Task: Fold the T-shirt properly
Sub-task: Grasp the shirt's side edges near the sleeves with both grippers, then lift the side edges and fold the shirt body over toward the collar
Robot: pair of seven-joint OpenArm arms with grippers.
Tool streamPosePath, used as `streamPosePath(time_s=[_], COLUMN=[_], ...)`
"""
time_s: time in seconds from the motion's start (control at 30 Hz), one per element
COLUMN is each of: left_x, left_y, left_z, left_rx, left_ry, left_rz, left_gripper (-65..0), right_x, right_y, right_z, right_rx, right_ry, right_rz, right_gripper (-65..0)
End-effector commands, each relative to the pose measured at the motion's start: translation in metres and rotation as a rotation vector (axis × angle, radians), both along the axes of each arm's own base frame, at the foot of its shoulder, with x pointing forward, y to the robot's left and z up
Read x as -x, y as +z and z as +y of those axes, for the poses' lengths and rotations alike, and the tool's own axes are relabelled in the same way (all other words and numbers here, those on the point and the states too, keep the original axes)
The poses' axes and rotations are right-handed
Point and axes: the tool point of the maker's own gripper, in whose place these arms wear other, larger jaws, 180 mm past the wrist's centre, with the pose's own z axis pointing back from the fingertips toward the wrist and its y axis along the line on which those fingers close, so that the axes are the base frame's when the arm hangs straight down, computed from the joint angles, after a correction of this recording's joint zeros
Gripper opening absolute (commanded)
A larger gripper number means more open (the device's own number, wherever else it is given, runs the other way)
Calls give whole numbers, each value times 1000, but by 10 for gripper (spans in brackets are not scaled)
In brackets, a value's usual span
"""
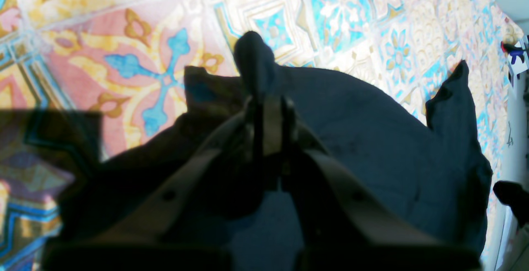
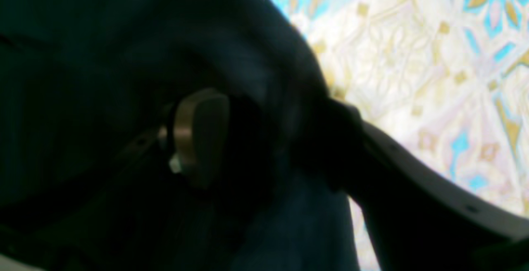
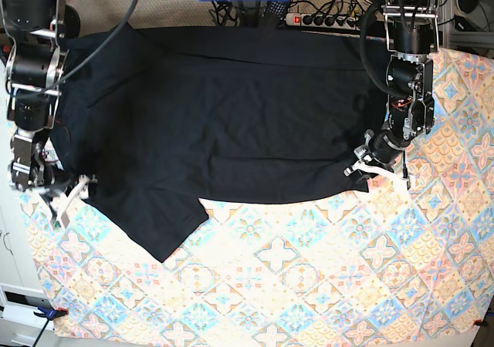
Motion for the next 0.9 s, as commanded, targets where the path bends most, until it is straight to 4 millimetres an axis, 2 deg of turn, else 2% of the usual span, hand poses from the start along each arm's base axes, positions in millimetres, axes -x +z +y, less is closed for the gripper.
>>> streamPosePath(time_s=[0.0, 0.17, 0.3, 0.5, 0.67, 0.87], left_x=[-13, -13, -13, -8, -3, -2], left_y=[17, 17, 17, 13, 11, 12], left_z=[5, 5, 5, 6, 18, 22], left_rx=[-8, -8, -8, -9, -8, -15], left_ry=[4, 5, 5, 7, 40, 43], left_rz=[-57, -58, -58, -48, -42, -42], left_gripper=[-650, -650, -650, -650, -650, -650], right_x=[-21, -26, -17, -14, -12, -10], right_y=[27, 27, 9, 2, -3, -5], right_z=[-10, -8, -11, -14, -36, -38], right_rx=[-4, -30, -75, -118, -61, -58], right_ry=[-18, -32, -78, -131, -245, -254], right_rz=[-89, -143, -150, -221, -265, -265], right_gripper=[-268, -268, -268, -268, -267, -266])
